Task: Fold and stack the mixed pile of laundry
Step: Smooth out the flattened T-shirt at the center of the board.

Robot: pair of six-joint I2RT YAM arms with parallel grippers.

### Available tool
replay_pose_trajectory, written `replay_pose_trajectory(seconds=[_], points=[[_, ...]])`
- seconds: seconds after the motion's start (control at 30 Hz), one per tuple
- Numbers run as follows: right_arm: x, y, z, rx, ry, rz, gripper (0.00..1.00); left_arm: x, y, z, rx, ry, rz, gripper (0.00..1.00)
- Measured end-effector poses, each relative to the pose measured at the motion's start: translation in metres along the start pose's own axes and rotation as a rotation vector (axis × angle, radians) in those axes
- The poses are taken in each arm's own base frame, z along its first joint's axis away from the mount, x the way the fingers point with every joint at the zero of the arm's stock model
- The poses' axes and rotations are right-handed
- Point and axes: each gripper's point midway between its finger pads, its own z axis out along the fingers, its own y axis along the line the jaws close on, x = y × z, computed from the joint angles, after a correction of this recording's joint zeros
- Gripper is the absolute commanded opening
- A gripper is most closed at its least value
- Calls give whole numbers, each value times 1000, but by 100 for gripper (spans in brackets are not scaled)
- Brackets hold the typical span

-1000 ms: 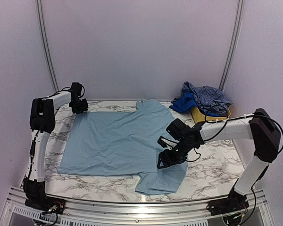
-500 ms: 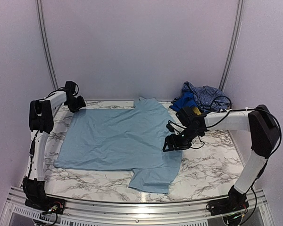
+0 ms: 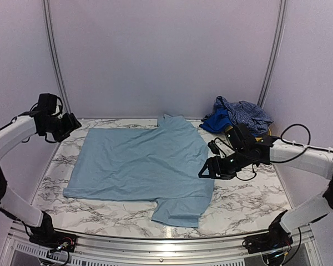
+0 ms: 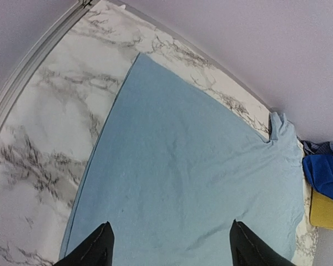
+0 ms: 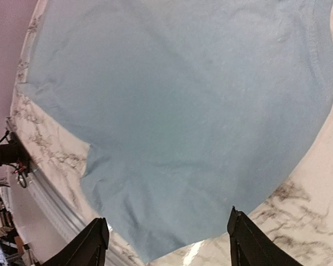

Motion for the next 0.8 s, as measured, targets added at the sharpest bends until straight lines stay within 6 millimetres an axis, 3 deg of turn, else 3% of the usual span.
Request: replay_pose_trajectory(seconds=[0.07, 0.17, 0.23, 0.33, 0.4, 0.5, 0.67, 0.8], points=[[18, 16, -11, -46, -5, 24, 69, 31, 14, -20, 6, 14, -44, 77], [54, 26, -8, -86, 39, 85, 69, 76, 37, -32, -9, 63, -110, 77], [85, 22, 0, -84, 94, 151, 69, 104, 51, -42, -27, 98, -152, 77], [120, 9, 11, -60, 158, 256, 67, 126, 63, -55, -32, 104, -209, 79], [130, 5, 15, -57, 168, 315, 65, 133, 66, -62, -26, 93, -238, 84], [130, 8, 19, -80, 150, 380, 63, 146, 73, -69, -24, 85, -296, 87], [127, 17, 30, -129, 131, 457, 58, 165, 86, -69, -53, 111, -375, 91], [132, 17, 37, -134, 134, 524, 55, 167, 91, -68, -84, 113, -426, 93]])
